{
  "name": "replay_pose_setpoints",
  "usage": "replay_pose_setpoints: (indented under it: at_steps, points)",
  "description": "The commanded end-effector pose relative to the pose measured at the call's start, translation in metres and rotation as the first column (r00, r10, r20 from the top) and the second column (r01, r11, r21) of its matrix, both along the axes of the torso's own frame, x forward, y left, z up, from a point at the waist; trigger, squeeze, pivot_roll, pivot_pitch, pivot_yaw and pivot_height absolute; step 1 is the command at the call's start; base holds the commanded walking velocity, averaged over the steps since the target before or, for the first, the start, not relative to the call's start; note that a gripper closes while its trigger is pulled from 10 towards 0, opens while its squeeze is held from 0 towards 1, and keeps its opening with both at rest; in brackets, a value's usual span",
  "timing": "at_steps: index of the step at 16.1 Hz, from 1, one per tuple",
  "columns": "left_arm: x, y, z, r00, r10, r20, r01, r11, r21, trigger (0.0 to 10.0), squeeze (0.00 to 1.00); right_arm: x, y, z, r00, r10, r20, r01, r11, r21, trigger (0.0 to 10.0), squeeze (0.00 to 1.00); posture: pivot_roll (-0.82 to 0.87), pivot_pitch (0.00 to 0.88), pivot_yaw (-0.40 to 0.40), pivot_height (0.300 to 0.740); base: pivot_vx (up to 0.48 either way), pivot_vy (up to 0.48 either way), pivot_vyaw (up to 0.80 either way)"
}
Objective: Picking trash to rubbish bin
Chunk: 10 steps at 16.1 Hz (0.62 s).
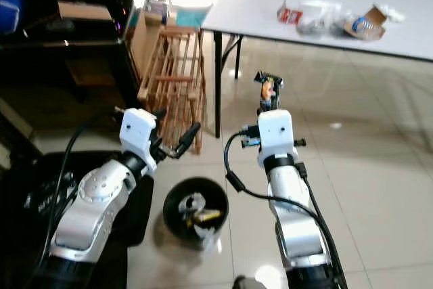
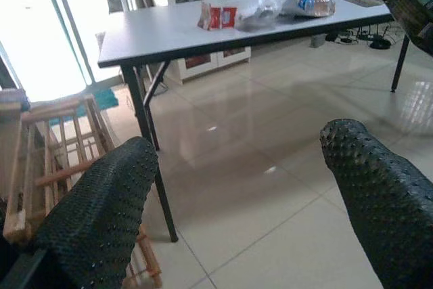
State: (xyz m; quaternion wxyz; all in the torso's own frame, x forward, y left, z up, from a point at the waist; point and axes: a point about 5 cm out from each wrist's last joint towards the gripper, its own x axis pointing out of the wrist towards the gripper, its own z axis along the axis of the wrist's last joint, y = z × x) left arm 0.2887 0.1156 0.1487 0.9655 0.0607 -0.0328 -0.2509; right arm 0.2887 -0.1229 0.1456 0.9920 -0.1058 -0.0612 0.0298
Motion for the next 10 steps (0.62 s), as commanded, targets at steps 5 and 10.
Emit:
replay_pose_setpoints:
  at_steps: [5, 10]
  points:
    - [-0.0001, -0.0014, -0.0011, 1.000, -0.003, -0.005, 0.003, 1.000, 0.009, 10.0, 0.00, -0.0019, -0.0009, -0.0016, 1.000, 0.003, -0.008, -0.003, 1.000, -0.020, 10.0, 0.00, 0.03, 0.107, 0.009, 0.740, 0.463, 0.000, 0.00]
    - [-0.0014, -0.0018, -0.0040, 1.000, 0.000, -0.010, 0.000, 1.000, 0.008, 10.0, 0.00, -0.0028, -0.0012, -0.0029, 1.000, 0.005, -0.011, -0.006, 1.000, -0.026, 10.0, 0.00, 0.03, 0.106, 0.009, 0.740, 0.139, 0.000, 0.00]
